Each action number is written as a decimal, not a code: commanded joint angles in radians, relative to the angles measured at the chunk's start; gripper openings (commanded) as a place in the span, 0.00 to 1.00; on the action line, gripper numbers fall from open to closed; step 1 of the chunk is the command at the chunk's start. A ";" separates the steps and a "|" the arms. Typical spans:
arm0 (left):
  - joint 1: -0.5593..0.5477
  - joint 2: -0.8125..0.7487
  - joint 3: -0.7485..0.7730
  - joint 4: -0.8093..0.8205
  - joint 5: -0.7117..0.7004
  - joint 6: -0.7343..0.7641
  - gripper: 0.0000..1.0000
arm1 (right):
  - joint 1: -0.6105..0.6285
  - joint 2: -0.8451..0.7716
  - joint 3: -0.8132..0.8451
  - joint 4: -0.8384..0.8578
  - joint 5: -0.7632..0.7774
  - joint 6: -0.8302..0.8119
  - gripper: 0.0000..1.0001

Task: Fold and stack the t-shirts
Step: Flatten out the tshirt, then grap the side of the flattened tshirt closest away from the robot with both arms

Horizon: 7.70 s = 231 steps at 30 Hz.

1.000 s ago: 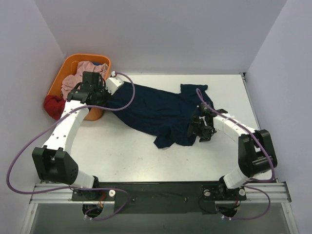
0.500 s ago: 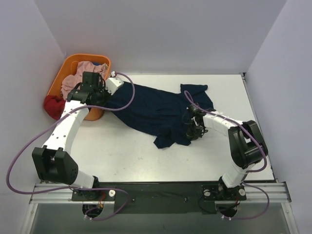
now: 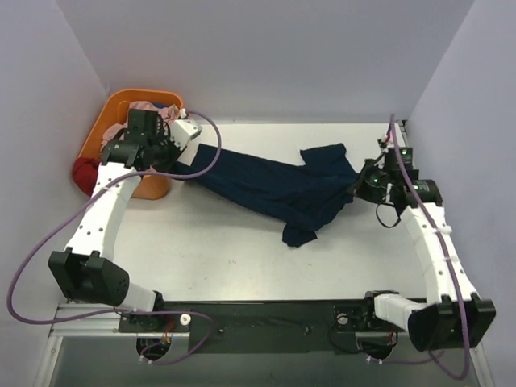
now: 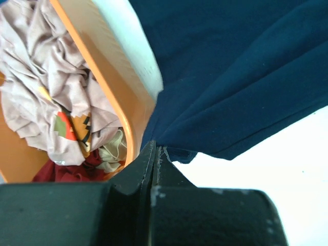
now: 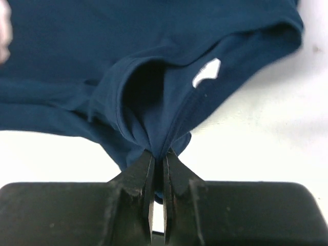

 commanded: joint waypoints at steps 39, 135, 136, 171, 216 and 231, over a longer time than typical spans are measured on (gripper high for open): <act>0.004 0.123 0.251 0.271 0.064 0.046 0.00 | -0.394 0.300 0.532 -0.052 -0.584 0.043 0.00; 0.027 0.505 1.027 0.475 -0.040 -0.120 0.00 | -0.411 0.708 1.418 0.520 -0.354 0.651 0.00; 0.024 0.489 0.998 0.463 -0.017 -0.110 0.00 | -0.428 0.696 1.396 0.520 -0.383 0.651 0.00; -0.083 -0.011 -0.577 -0.059 0.113 0.226 0.00 | -0.323 0.090 -0.288 -0.270 -0.213 -0.106 0.00; -0.054 -0.089 -0.881 0.250 0.009 0.405 0.49 | -0.218 0.148 -0.515 -0.103 0.093 0.272 0.55; -0.054 -0.100 -0.841 0.222 -0.018 0.312 0.00 | -0.268 -0.053 -0.515 -0.169 0.067 0.246 0.00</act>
